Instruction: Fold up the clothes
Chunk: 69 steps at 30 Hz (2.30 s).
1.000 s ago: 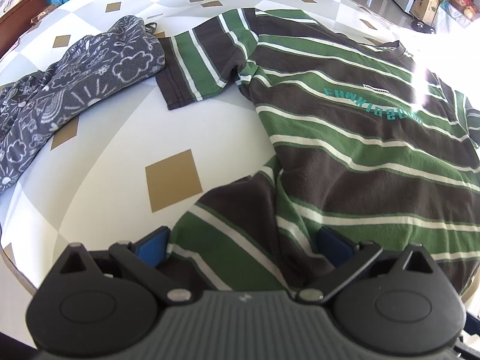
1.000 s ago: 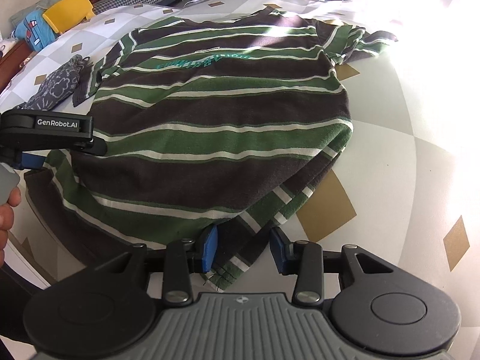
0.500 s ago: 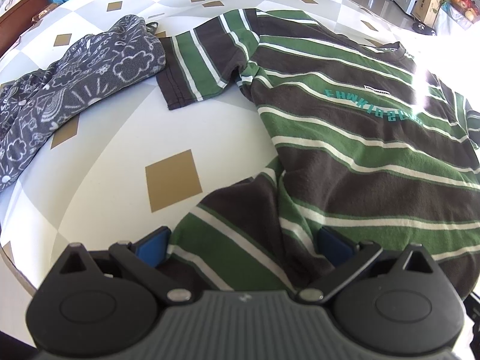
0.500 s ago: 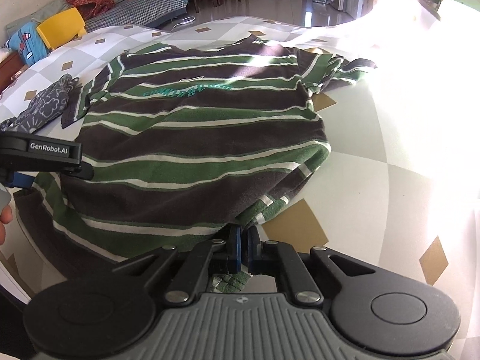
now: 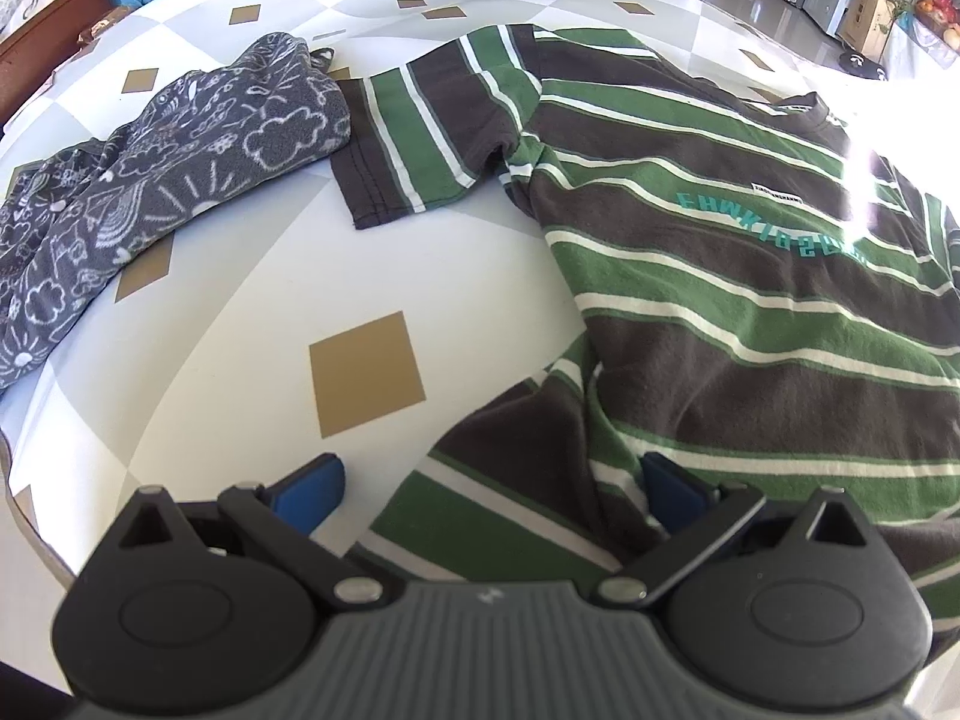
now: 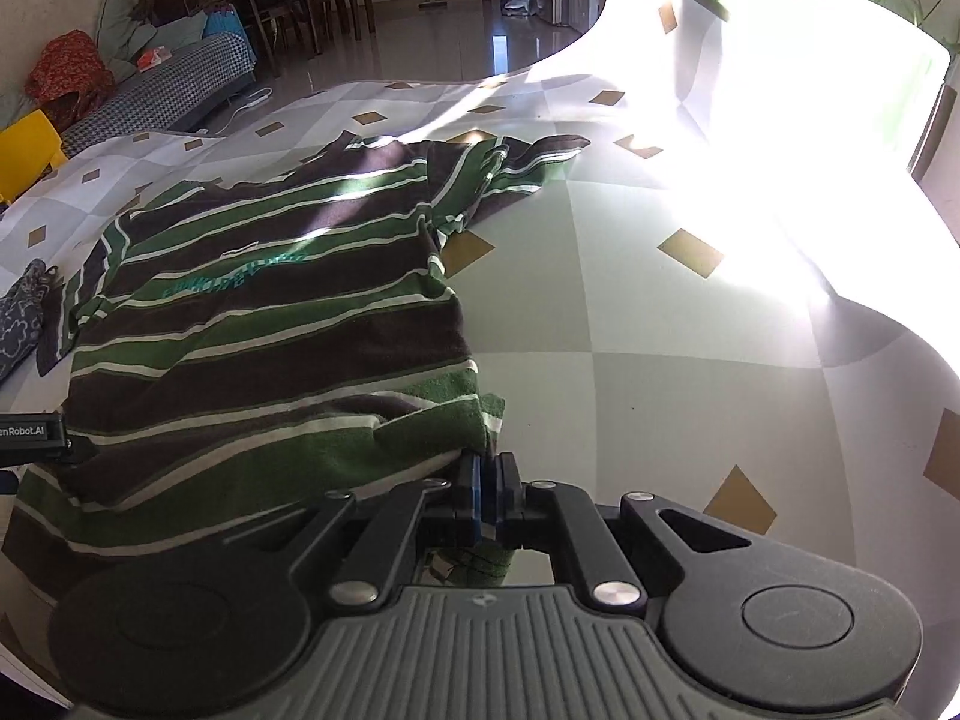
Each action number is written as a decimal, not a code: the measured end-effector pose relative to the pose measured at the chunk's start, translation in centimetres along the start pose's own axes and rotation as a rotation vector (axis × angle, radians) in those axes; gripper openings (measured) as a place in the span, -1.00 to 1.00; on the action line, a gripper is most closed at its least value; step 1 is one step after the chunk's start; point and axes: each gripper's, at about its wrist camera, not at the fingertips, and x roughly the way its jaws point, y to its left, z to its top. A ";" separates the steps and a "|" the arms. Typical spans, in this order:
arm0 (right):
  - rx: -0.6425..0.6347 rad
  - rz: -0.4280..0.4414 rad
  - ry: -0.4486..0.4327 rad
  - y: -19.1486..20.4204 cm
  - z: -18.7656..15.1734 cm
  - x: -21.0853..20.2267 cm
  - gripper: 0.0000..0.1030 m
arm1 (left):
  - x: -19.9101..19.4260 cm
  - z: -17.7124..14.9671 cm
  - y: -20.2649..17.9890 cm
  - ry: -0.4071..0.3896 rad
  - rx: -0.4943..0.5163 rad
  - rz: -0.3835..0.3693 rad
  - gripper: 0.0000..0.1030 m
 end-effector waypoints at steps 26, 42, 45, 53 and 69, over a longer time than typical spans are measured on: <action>0.031 0.158 0.038 1.0 -0.8 0.6 -0.48 | -1.3 -2.3 -0.8 0.000 0.017 -0.005 1.00; 0.006 0.081 0.060 3.7 -0.4 3.4 -0.35 | -1.7 -6.4 0.4 0.093 0.023 -0.068 1.00; 0.035 0.050 0.053 3.5 0.0 3.6 -0.35 | -1.5 -7.5 0.0 0.135 0.036 -0.097 1.00; 0.004 0.045 0.010 4.6 0.9 2.7 -0.34 | -2.5 -8.0 0.6 0.104 -0.002 -0.117 1.00; -0.202 0.404 0.019 11.3 -0.4 0.7 -0.34 | -4.4 -2.7 7.0 -0.010 -0.256 -0.062 1.00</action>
